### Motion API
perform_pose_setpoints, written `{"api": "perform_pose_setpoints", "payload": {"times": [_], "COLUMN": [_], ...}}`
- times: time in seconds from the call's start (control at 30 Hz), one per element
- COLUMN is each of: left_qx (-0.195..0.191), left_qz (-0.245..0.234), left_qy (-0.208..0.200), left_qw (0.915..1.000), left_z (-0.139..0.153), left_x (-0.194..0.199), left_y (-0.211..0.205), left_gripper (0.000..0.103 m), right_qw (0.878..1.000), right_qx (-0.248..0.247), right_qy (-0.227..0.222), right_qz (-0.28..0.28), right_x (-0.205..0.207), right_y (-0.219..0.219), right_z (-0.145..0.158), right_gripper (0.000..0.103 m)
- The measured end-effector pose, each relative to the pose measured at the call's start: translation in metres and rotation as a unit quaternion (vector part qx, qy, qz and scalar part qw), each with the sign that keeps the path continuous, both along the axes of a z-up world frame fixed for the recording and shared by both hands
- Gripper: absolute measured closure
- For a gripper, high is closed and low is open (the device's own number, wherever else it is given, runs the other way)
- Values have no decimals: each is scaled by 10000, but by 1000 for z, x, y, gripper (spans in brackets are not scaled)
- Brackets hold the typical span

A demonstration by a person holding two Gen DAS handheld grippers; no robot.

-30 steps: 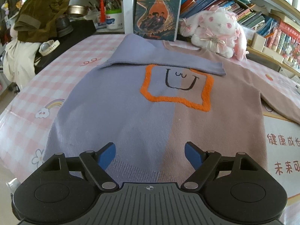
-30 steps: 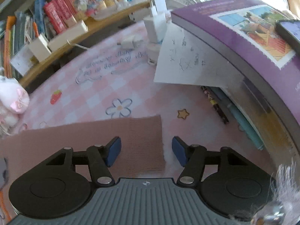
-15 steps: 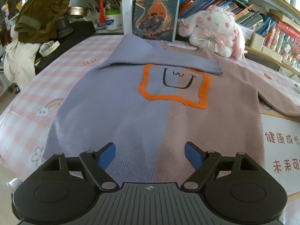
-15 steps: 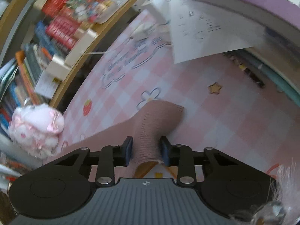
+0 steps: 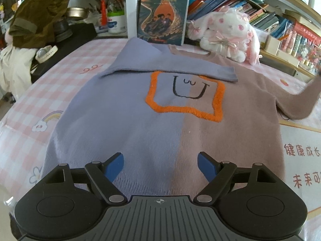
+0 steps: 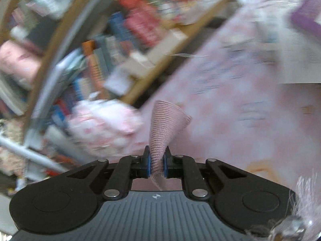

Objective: Fold clothes
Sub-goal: 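Lay the pink sleeve across the sweater body with the right gripper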

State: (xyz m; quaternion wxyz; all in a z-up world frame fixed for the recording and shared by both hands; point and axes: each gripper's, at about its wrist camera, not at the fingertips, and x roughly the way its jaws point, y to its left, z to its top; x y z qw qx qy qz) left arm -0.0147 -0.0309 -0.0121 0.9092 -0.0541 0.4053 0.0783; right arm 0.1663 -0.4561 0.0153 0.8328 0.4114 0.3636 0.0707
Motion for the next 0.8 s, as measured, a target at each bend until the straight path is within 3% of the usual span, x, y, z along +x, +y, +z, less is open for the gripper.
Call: {"api": "perform_pose_setpoints", "payload": {"times": [0.17,0.47,0.6,0.8], "left_qx": [2,90,159,283], "left_qz": [-103,-311,-364,-362], "left_qy": [-160,-332,-252,-173], "left_qw": [9998,9989,9989,9988], "left_z": [4,23,24,21], "left_x": [-1,-14,-19,-27], "left_y": [19,82,112,149], "left_gripper": [20,20,20,20], "right_qw": [9963,9843,9813,9722], "right_qx": [217,-86,-440,-1406], "right_qy": [-442,-803,-690,-414], "right_qz": [707,1572,1744,1825], "right_x": [14,47,61,75], "right_y": [88,239,301,363], "right_z": [27,61,53,19], "right_gripper": [92,92,92,92]}}
